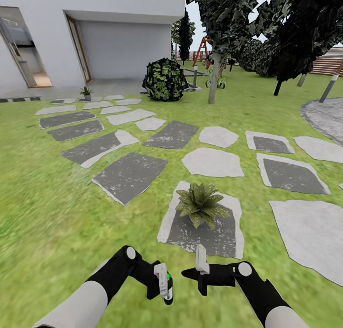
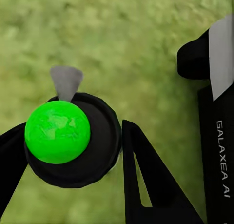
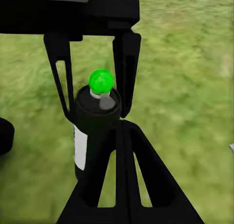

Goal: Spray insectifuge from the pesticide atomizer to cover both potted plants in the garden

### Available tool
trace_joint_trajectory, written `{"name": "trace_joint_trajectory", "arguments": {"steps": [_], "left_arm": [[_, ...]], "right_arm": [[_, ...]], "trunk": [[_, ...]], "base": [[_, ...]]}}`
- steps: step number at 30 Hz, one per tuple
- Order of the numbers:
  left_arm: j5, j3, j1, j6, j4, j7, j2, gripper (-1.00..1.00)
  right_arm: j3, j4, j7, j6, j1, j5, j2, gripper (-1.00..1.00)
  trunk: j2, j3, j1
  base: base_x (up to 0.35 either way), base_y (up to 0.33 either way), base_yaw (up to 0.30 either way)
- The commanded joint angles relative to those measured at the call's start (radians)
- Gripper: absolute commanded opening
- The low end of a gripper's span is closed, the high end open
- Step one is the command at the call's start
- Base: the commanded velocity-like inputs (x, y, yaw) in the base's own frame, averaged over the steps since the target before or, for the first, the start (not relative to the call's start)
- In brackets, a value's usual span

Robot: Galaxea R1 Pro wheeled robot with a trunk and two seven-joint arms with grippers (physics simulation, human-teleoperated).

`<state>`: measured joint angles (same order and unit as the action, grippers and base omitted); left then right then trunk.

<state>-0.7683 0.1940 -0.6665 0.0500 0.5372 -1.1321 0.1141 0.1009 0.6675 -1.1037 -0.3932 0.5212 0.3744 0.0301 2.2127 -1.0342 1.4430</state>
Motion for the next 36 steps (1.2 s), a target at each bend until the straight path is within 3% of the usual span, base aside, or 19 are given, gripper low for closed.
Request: {"name": "trace_joint_trajectory", "arguments": {"steps": [1,12,21,26,36], "left_arm": [[-0.006,-0.001,0.0,0.005,0.001,-0.002,0.002,-1.0],[-0.002,-0.005,0.003,0.008,0.001,0.006,0.02,-1.0],[-0.002,-0.007,0.008,0.057,-0.003,0.013,0.03,-1.0],[-0.002,-0.006,0.008,0.06,-0.014,0.07,0.044,-1.0],[-0.002,-0.005,0.008,0.062,-0.017,0.078,0.049,-1.0]], "right_arm": [[0.002,0.001,0.001,-0.004,0.0,0.004,0.001,-1.0],[0.002,0.003,0.001,-0.004,0.002,0.004,-0.001,-1.0],[0.002,0.003,0.002,-0.004,0.002,0.003,-0.001,-1.0],[0.002,0.003,0.002,-0.004,0.002,0.003,-0.001,-1.0],[0.002,0.003,0.002,-0.004,0.002,0.003,-0.001,-1.0]], "trunk": [[0.0,-0.001,0.0],[0.0,-0.001,0.0],[0.0,-0.001,0.0],[0.0,-0.001,0.0],[0.0,-0.001,0.0]], "base": [[0.0,0.0,0.0],[0.0,0.0,0.0],[0.0,0.0,0.0],[0.0,0.0,0.0],[0.0,0.0,0.0]]}}
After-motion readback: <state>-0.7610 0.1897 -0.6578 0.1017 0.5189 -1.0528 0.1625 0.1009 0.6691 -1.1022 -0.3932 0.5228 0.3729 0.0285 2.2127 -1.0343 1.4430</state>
